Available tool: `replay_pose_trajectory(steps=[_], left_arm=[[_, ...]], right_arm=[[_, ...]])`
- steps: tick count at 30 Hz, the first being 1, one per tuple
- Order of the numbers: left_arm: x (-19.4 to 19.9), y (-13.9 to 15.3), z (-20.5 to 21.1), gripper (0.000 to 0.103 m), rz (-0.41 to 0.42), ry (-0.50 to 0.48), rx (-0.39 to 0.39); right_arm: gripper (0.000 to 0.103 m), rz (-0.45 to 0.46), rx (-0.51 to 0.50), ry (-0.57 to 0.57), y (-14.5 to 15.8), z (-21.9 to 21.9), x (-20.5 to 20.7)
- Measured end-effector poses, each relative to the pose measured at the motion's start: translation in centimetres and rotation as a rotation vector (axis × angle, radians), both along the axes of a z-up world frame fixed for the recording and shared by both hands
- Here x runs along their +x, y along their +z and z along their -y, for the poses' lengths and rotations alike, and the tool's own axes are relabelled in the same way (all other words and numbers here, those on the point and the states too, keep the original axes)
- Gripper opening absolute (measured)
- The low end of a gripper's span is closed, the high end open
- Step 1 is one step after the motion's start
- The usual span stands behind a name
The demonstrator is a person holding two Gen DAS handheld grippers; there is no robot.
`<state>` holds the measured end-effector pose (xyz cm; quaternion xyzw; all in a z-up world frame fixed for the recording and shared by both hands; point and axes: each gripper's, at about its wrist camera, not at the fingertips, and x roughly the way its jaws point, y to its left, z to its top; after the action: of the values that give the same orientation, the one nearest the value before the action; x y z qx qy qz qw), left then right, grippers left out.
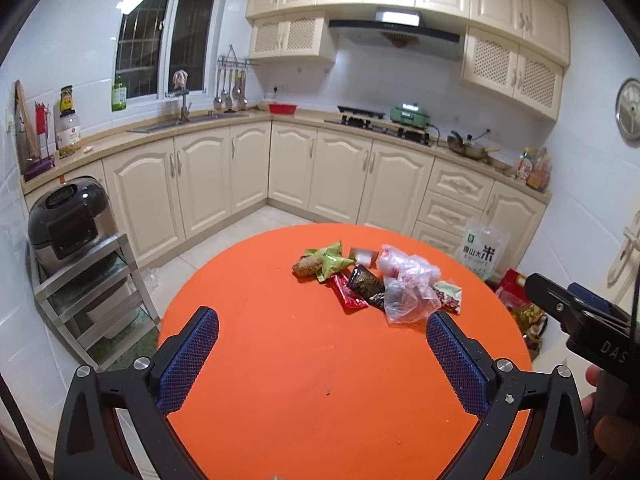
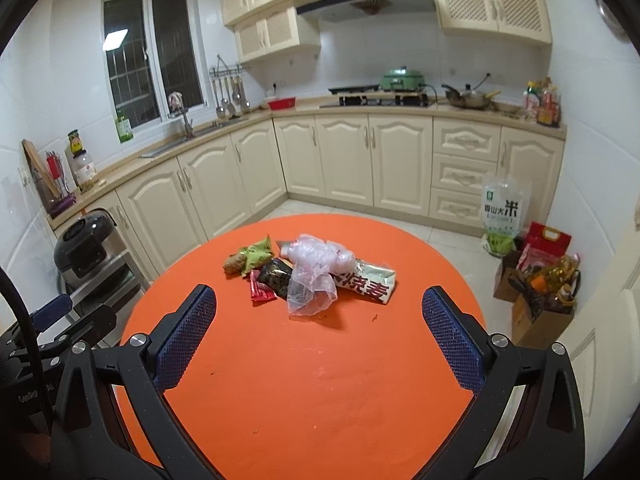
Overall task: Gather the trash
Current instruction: 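Lower the right gripper onto the pink plastic bag and close it, then grasp the red snack wrapper with the left gripper while the right gripper holds the pink bag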
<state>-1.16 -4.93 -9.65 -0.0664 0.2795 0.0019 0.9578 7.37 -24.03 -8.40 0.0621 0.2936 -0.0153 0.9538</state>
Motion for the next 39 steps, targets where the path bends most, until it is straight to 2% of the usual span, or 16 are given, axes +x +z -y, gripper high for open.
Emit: replay_pose_trajectory(steps=[9, 18, 21, 23, 26, 28, 33, 39], left_arm=[[9.9, -2.5, -1.4, 0.102, -0.094, -0.003, 0.0], [20.0, -4.4, -2.5, 0.102, -0.196, 0.008, 0.021], [22.8, -4.6, -2.6, 0.102, -0.216, 0.005, 0.025], [24.7, -4.8, -2.6, 0.102, -0.231, 0.001, 0.027], [26.8, -5.1, -2.3, 0.102, -0.245, -0.008, 0.025], [27.8, -5.4, -2.0, 0.102, -0.25, -0.016, 0.026], [30.2, -6.4, -1.2, 0.102, -0.263, -0.045, 0.02], [33.7, -7.9, -0.8, 0.102, -0.295, -0.031, 0.032]], right_arm=[[0.103, -0.137, 0.013, -0.003, -5.1, 1.1, 8.5], [0.102, -0.253, 0.02, 0.023, -10.1, 0.5, 17.6], [0.087, -0.299, -0.003, 0.038, -11.7, -0.2, 19.7], [0.073, -0.317, -0.03, 0.057, -12.5, -0.7, 20.1], [0.063, -0.301, -0.04, 0.081, -12.7, -0.9, 19.6], [0.055, -0.286, -0.005, 0.091, -12.5, -0.3, 19.0], [0.051, -0.244, 0.094, 0.089, -11.6, 2.1, 17.3], [0.051, -0.213, 0.123, 0.065, -10.6, 5.0, 15.7]])
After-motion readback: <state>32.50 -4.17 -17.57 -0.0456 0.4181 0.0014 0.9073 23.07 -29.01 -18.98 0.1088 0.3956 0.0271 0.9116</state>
